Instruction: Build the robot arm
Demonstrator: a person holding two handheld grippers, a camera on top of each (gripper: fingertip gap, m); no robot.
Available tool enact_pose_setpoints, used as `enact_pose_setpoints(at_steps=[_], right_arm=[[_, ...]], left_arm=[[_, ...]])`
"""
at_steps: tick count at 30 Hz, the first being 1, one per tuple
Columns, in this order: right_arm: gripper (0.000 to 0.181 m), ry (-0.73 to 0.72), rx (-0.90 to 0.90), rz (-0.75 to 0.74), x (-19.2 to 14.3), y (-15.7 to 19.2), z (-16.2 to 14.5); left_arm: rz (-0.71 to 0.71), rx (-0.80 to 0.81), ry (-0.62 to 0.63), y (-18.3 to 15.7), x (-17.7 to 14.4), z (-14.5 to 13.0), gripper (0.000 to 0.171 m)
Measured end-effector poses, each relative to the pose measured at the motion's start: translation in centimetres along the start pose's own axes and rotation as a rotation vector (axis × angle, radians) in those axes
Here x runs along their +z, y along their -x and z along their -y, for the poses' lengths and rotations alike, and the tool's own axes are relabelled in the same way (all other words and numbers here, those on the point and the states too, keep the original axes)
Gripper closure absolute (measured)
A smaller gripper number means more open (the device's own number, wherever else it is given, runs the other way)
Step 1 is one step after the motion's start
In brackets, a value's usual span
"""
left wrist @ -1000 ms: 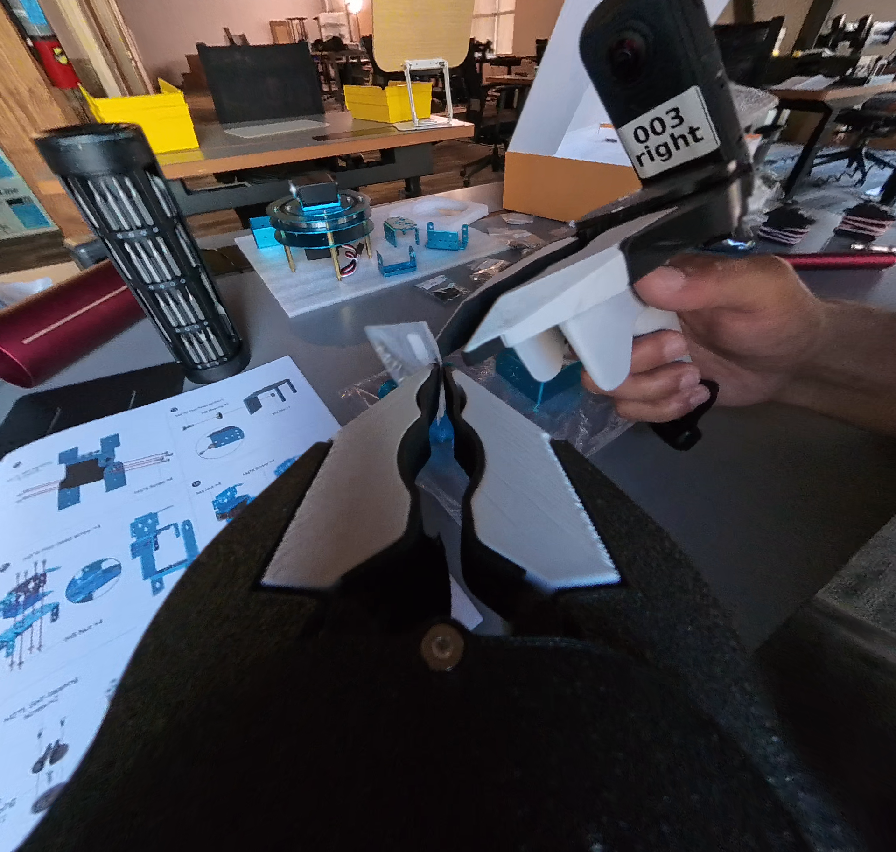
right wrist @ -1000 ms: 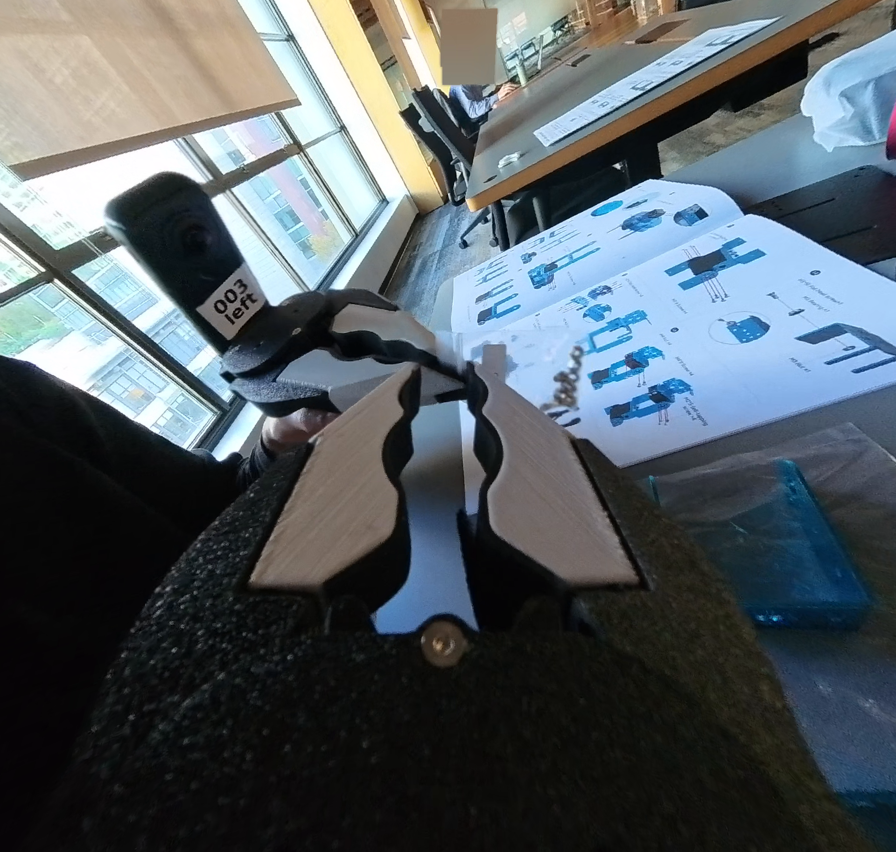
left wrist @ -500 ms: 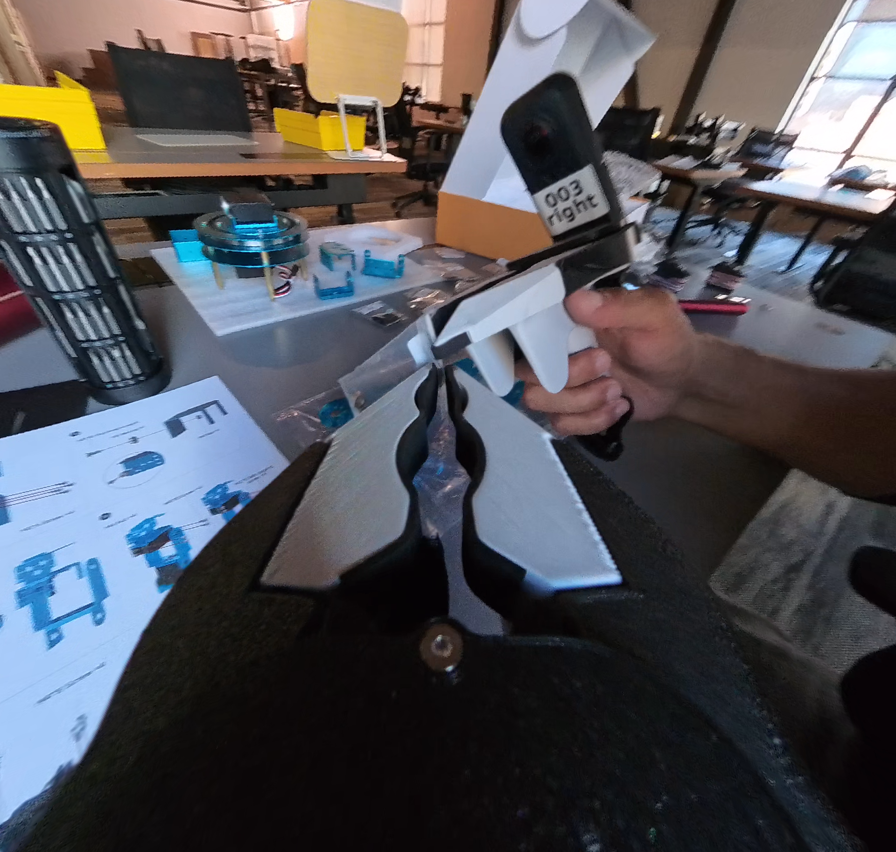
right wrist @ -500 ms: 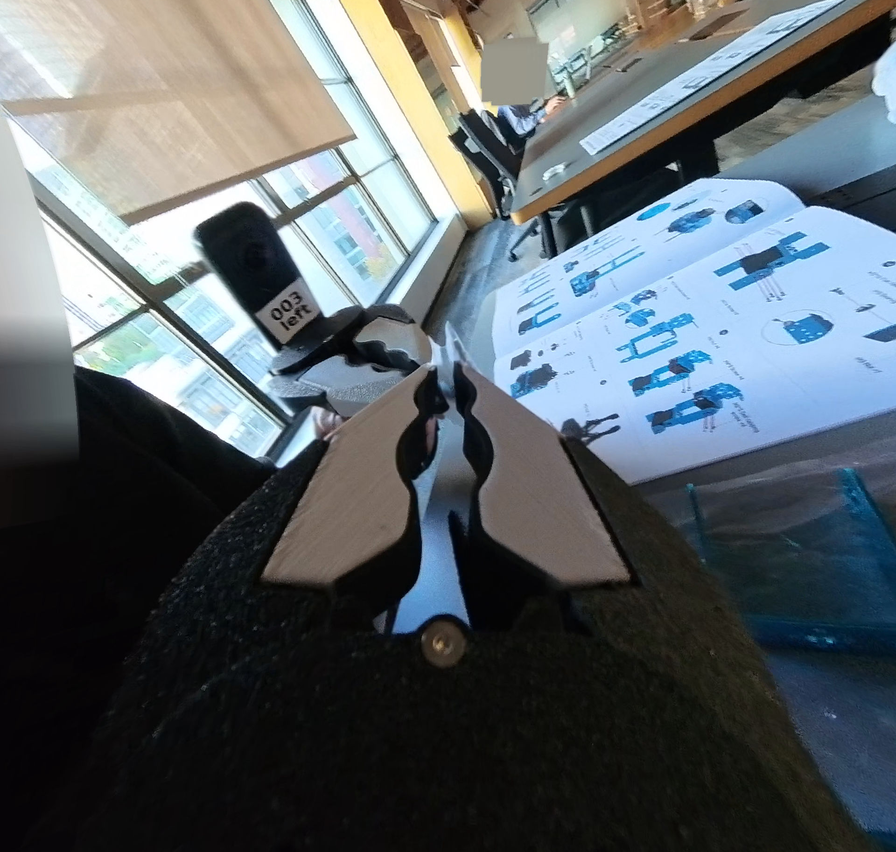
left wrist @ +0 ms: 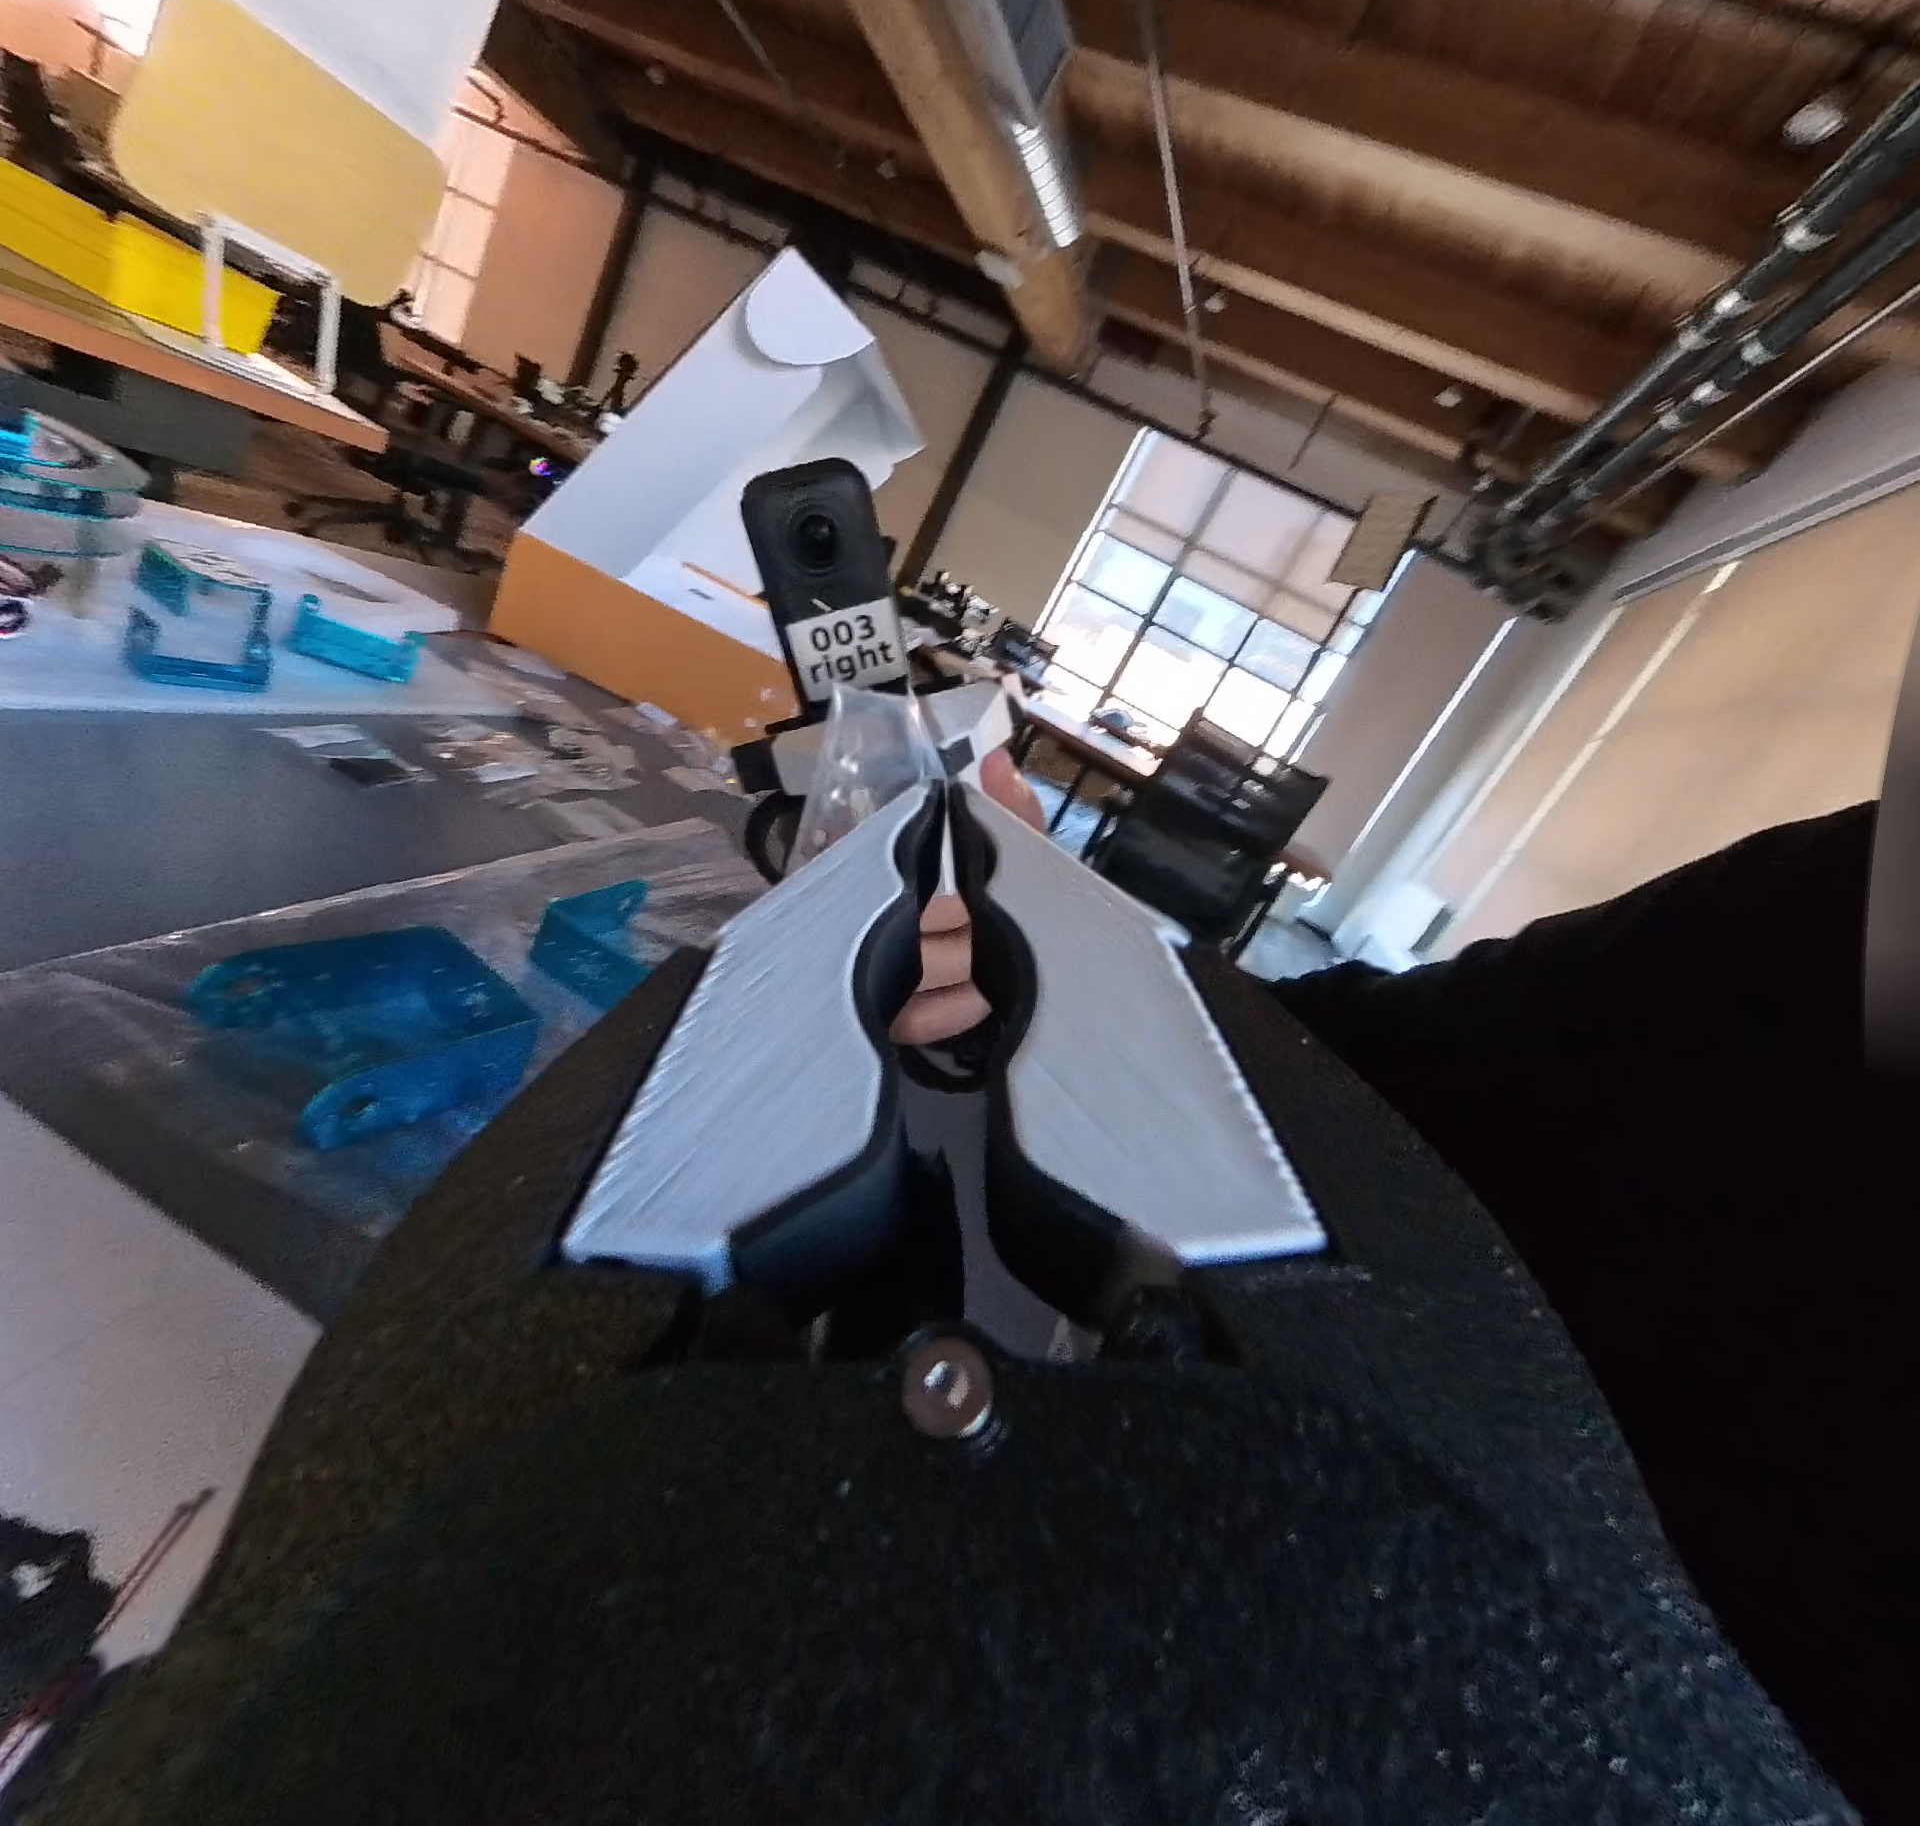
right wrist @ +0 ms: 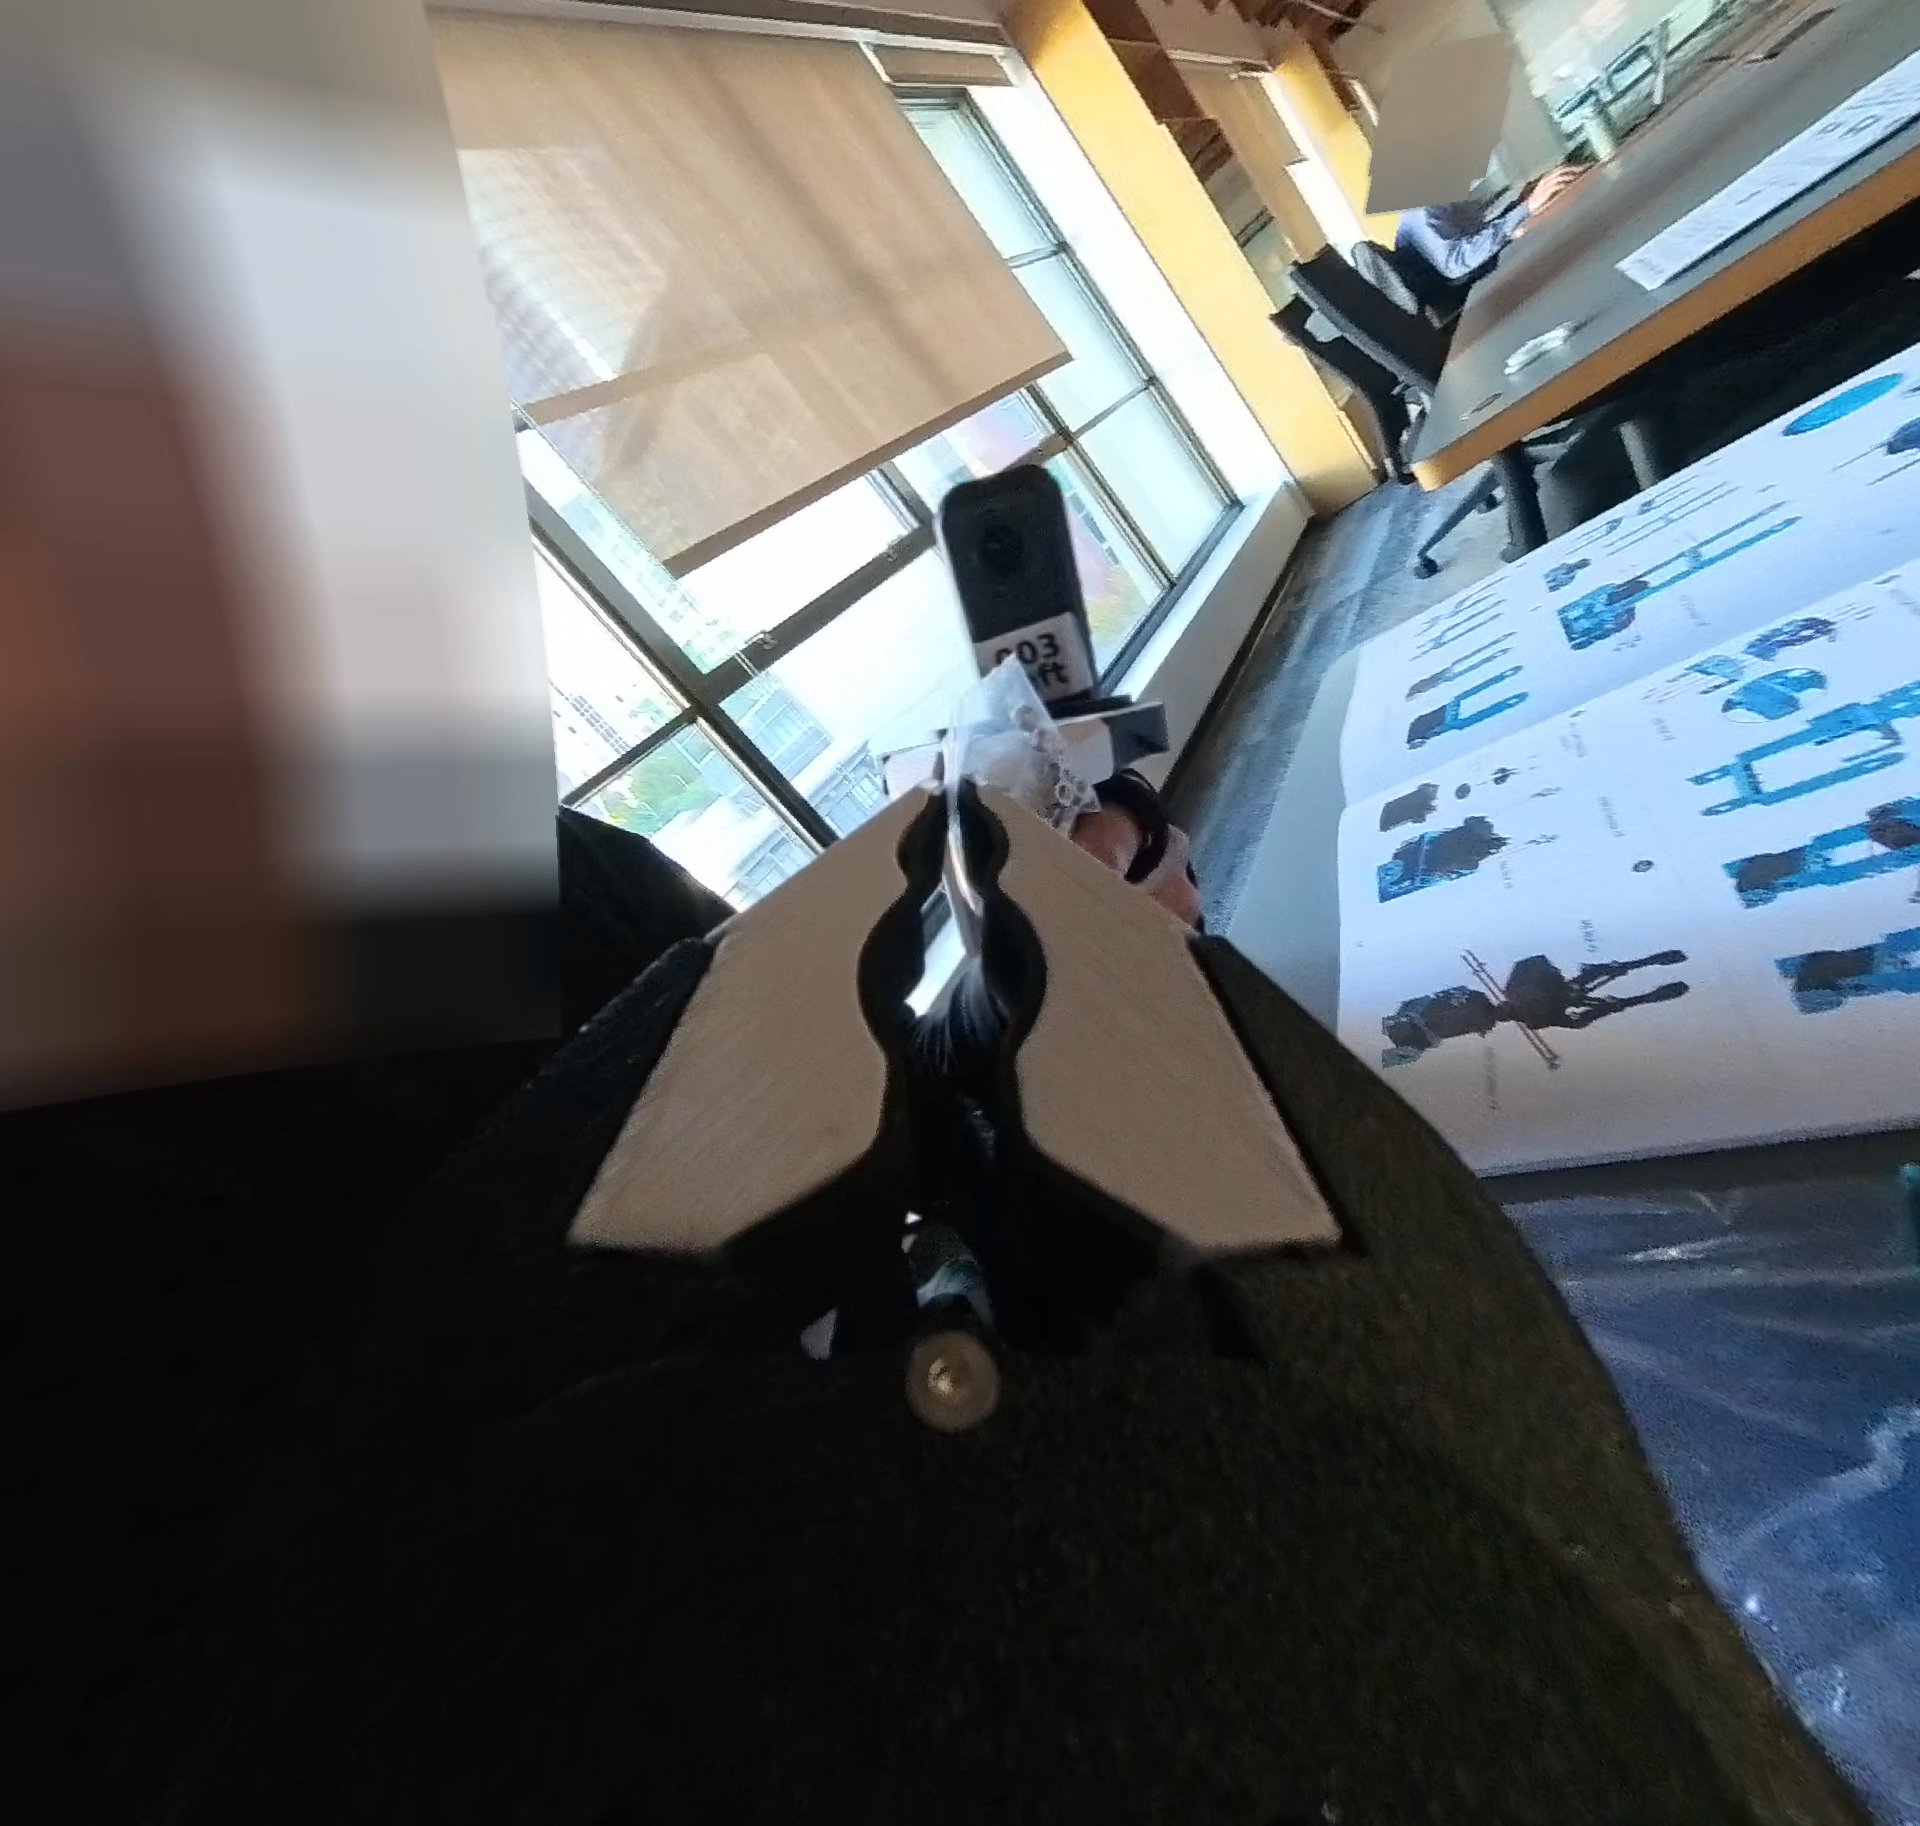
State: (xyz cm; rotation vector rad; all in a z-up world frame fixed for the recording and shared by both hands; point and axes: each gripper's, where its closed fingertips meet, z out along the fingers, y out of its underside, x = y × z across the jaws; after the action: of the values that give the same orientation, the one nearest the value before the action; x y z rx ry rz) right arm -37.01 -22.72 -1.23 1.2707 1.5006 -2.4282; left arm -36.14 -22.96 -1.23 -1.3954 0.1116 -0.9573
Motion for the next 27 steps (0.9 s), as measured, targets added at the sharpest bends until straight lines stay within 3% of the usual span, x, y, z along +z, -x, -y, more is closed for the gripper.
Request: enact_pose_setpoints(at_steps=[6, 12, 20, 27], right_arm=[[0.181, 0.015, 0.002, 0.030, 0.0, 0.6, -0.2], [0.180, 0.027, 0.008, 0.041, 0.2, 0.7, -0.4], [0.180, 0.024, 0.013, 0.049, 0.2, 0.7, -0.4], [0.179, 0.017, -0.033, -0.047, 0.0, -0.5, -0.1]], left_arm=[[-0.107, -0.101, -0.064, -0.7, -0.6, 1.0, 0.169], [-0.020, -0.011, -0.012, 0.0, -0.4, 0.3, 0.169], [-0.038, -0.015, 0.003, -0.2, -0.3, -0.1, 0.171], [0.002, -0.006, -0.006, 0.6, -0.2, -0.1, 0.171]])
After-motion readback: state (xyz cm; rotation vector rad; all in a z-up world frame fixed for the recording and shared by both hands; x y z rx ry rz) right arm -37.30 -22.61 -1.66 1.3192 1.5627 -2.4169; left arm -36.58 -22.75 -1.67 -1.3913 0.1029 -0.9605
